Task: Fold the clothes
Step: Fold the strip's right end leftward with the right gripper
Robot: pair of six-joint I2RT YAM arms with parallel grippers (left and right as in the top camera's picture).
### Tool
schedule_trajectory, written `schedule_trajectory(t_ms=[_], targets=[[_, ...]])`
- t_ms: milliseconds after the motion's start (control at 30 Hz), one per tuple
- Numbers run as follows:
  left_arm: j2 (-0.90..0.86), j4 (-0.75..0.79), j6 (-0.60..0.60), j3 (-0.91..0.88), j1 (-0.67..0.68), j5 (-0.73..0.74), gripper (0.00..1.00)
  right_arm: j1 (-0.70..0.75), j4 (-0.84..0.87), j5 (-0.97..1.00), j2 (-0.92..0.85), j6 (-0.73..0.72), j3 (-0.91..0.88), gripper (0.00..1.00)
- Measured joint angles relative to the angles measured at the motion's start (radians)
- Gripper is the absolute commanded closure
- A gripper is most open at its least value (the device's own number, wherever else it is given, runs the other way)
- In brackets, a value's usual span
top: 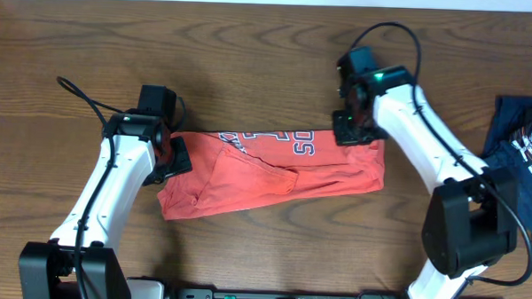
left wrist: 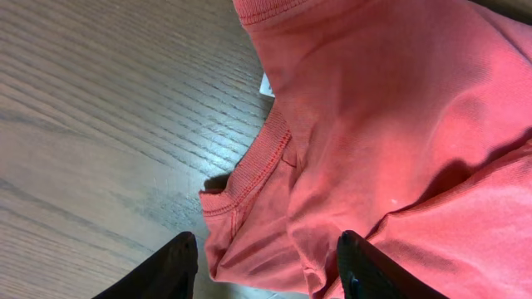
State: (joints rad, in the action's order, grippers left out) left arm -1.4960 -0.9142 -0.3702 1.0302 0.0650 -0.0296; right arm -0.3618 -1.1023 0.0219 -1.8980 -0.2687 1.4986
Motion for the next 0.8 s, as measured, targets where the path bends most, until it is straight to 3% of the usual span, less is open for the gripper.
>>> schedule_trajectory(t_ms=[800], targets=[[0.000, -0.020, 0.000, 0.000, 0.000, 0.000, 0.44, -0.188, -0.001, -0.031, -0.027, -0.037, 0.000, 0.96]])
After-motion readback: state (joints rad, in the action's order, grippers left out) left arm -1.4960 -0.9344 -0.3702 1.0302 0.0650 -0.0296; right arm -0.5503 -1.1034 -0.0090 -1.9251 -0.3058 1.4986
